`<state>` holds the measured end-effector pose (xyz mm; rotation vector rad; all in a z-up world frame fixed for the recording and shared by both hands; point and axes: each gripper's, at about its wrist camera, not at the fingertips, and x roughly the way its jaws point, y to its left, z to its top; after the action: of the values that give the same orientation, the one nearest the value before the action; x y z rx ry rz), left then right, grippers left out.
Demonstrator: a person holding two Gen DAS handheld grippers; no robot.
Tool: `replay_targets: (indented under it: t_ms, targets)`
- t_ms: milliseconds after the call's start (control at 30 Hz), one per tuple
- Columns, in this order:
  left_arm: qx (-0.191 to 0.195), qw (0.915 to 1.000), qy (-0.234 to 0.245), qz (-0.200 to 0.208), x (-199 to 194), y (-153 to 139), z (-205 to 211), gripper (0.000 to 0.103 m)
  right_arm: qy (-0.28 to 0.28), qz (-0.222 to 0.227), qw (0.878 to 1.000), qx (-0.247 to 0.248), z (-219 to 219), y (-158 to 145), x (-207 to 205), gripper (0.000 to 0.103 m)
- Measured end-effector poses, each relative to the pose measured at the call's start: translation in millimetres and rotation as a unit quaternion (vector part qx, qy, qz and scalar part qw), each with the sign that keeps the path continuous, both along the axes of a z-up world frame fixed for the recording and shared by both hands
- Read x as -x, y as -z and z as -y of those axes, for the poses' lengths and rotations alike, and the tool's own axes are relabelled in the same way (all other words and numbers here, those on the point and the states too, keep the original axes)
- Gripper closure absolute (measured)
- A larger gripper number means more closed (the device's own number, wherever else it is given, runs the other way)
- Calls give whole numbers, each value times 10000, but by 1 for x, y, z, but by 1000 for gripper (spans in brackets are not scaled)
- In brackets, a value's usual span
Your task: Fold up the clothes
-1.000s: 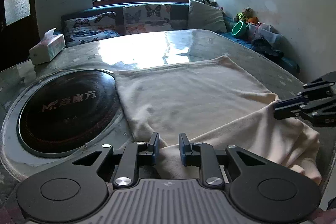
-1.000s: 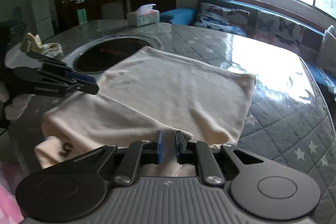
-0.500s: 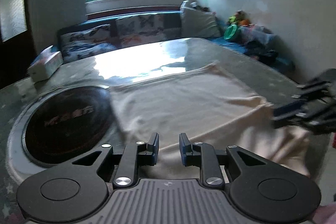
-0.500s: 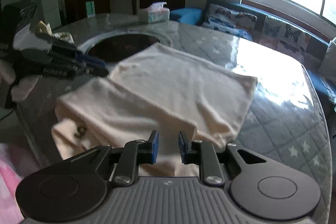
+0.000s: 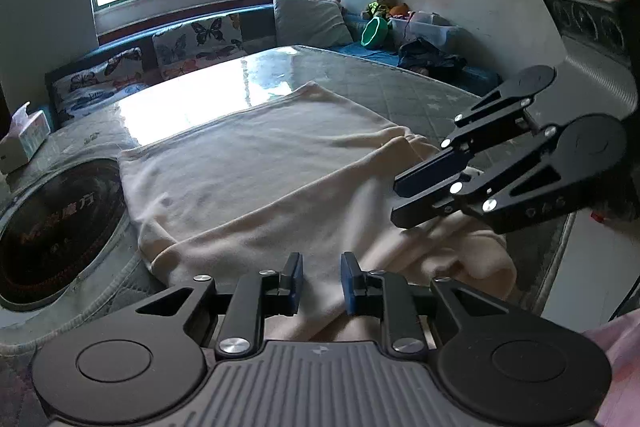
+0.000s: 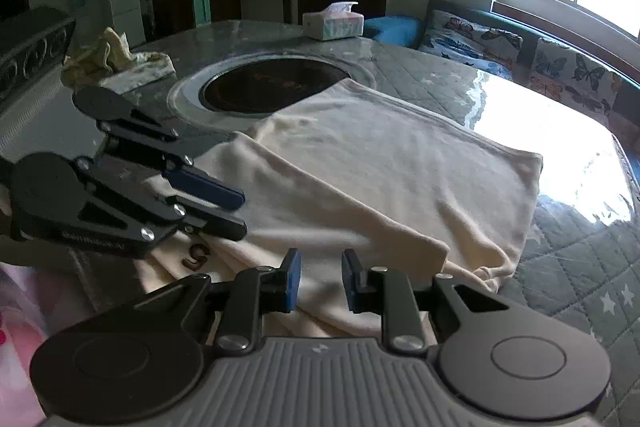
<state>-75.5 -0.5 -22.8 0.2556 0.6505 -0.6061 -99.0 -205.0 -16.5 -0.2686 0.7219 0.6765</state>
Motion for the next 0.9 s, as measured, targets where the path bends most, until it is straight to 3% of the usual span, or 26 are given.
replay_targets:
  t_ms: [633,733,900]
  targets:
    - [43,9999,-87,65,9,1,0,79,218,162,9996,-5,0,8,19,78]
    - [66,9998,-166,40,9,0,-1,75,273,172,9995,-73,2,5,19,78]
    - [19,9997,-56,255,24,-12,-7,59,287,217,9993,-110,8,-6,25,73]
